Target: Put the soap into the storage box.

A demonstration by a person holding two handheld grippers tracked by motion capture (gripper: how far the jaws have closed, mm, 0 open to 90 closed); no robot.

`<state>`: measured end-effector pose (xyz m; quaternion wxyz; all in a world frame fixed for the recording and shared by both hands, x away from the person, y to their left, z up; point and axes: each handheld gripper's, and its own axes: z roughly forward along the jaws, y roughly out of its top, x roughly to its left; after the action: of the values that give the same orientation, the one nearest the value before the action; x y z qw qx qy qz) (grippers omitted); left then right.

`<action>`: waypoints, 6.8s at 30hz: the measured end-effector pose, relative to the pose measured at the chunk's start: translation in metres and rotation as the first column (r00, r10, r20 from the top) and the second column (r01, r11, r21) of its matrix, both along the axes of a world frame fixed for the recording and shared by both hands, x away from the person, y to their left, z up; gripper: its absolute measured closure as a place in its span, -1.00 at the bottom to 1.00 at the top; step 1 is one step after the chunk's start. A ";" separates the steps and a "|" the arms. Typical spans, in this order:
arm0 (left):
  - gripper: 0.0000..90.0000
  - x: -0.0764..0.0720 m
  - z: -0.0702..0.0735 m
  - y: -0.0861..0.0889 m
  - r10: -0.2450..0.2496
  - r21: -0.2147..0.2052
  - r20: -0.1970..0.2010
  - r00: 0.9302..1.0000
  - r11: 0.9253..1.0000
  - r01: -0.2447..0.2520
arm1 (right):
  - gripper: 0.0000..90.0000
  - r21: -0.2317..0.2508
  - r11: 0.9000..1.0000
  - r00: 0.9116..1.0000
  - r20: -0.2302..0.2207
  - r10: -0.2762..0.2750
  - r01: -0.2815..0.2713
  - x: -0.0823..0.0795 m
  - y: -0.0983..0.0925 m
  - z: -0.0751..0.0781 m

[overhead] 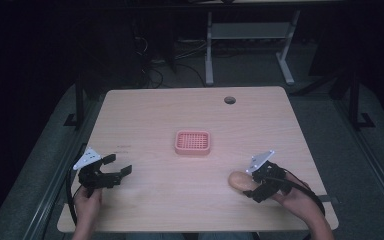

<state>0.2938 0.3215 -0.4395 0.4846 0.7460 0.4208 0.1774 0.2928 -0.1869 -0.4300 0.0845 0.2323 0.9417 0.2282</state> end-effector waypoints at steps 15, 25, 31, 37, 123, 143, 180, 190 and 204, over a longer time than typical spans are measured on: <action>-0.68 0.000 0.000 0.001 0.001 0.003 -0.001 1.000 1.000 -0.001 | -0.50 -0.113 0.993 0.998 -0.049 0.029 -0.035 0.017 0.020 -0.007; -0.68 0.000 0.000 0.001 0.002 0.001 -0.001 1.000 1.000 -0.002 | -0.49 -0.149 0.988 0.997 -0.075 0.028 -0.039 0.024 0.026 -0.010; -0.68 0.000 0.000 0.000 0.001 0.001 -0.001 1.000 1.000 -0.001 | -0.47 -0.160 0.986 0.995 -0.093 0.033 -0.047 0.026 0.030 -0.013; -0.68 0.000 0.000 0.001 0.004 -0.005 -0.001 1.000 1.000 -0.004 | -0.40 -0.169 0.984 0.994 -0.102 0.033 -0.050 0.028 0.032 -0.014; -0.68 0.000 0.000 0.003 0.018 -0.030 -0.007 1.000 0.999 -0.018 | -0.29 -0.130 0.973 0.980 -0.092 0.178 -0.190 0.093 0.097 0.034; -0.68 0.000 0.001 0.004 0.019 -0.038 -0.004 1.000 0.999 -0.019 | -0.29 -0.125 0.969 0.975 -0.087 0.204 -0.214 0.116 0.122 0.039; -0.68 0.000 0.001 0.004 0.020 -0.045 -0.005 1.000 0.999 -0.021 | -0.29 -0.086 0.971 0.971 -0.113 0.212 -0.222 0.163 0.152 0.048; -0.68 0.000 0.002 0.006 0.018 -0.042 -0.002 1.000 0.999 -0.018 | -0.29 -0.092 0.969 0.970 -0.107 0.220 -0.230 0.172 0.160 0.055; -0.68 0.000 0.002 0.006 0.020 -0.045 -0.004 1.000 0.999 -0.020 | -0.29 -0.078 0.968 0.965 -0.130 0.226 -0.237 0.184 0.168 0.049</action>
<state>0.2936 0.3273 -0.4380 0.4989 0.7309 0.4331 0.1714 0.4765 -0.0186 -0.3806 0.0110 0.1297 0.9753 0.1783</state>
